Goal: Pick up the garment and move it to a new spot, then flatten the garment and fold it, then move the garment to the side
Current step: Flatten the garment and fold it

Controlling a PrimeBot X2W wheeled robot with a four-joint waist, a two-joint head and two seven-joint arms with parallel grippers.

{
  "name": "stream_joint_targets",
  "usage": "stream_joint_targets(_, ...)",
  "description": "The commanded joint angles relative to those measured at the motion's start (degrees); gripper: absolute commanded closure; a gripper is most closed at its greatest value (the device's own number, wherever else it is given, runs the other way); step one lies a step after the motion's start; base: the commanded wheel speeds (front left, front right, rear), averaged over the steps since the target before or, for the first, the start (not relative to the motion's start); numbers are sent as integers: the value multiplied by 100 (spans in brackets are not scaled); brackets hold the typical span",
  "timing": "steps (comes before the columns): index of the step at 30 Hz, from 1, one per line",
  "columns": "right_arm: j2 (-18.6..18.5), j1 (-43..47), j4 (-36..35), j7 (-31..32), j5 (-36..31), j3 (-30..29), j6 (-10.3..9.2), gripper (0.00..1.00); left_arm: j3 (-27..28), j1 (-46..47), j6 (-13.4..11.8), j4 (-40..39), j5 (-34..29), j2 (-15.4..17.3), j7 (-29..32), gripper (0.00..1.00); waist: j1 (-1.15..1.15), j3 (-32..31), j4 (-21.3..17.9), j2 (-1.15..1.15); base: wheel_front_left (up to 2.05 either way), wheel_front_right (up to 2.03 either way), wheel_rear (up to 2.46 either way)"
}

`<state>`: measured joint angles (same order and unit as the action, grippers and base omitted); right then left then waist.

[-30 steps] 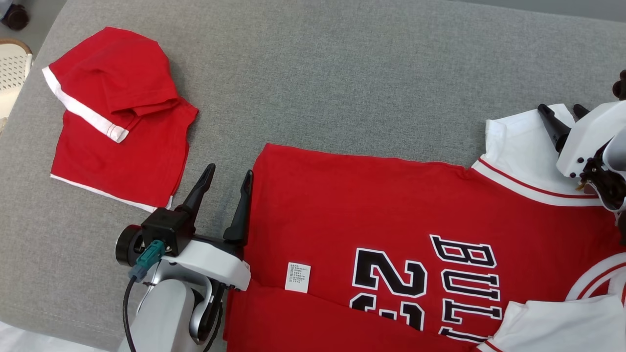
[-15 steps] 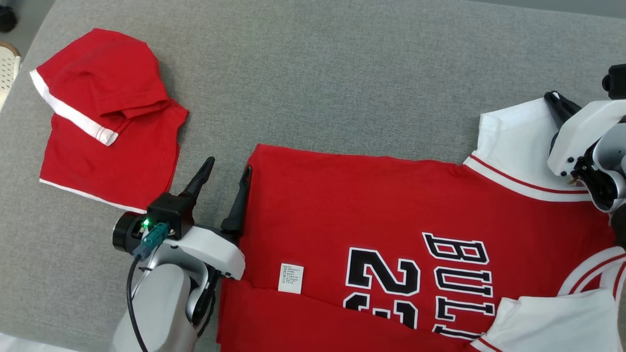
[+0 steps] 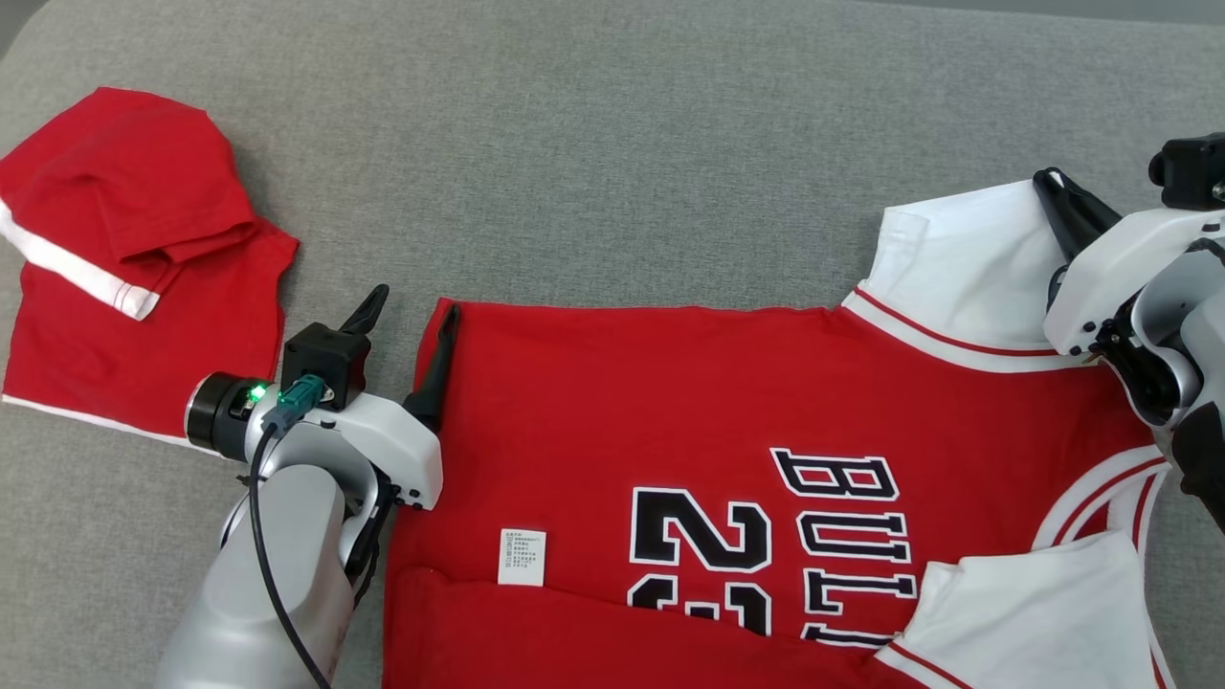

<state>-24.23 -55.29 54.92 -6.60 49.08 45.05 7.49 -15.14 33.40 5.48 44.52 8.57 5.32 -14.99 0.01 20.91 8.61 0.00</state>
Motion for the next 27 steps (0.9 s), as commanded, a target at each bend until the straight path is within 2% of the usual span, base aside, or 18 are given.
stream_joint_targets(1,-17,-47,11,-56,55,73,1,100,-30,156,13,129,-51,50,-19,0,-1,-5,-49,0,0,0,0)
stream_joint_targets(10,45,-230,-31,-101,237,352,1,100,-196,550,-32,723,-161,61,-19,0,-1,91,-122,0,0,0,0)
stream_joint_targets(17,-1,-324,32,-129,387,580,1,100,-371,795,49,1246,-164,19,8,0,-1,105,-101,0,0,0,0)
stream_joint_targets(18,-6,-335,42,-139,413,609,1,100,-377,804,49,1280,-144,7,6,3,-1,99,-96,0,0,0,0)
stream_joint_targets(19,-12,-347,52,-146,444,635,1,100,-385,815,64,1307,-120,-3,4,48,-1,93,-92,0,0,0,0)
stream_joint_targets(20,-16,-357,62,-151,471,657,1,100,-391,828,77,1327,-88,-5,3,71,-1,87,-87,0,0,0,0)
stream_joint_targets(21,-20,-362,75,-156,498,676,1,100,-394,837,89,1340,-72,-6,2,100,-1,79,-80,0,0,0,0)
stream_joint_targets(27,-39,-377,131,-234,629,832,1,100,-383,795,117,1163,29,-34,-9,100,-1,4,-46,0,0,0,0)
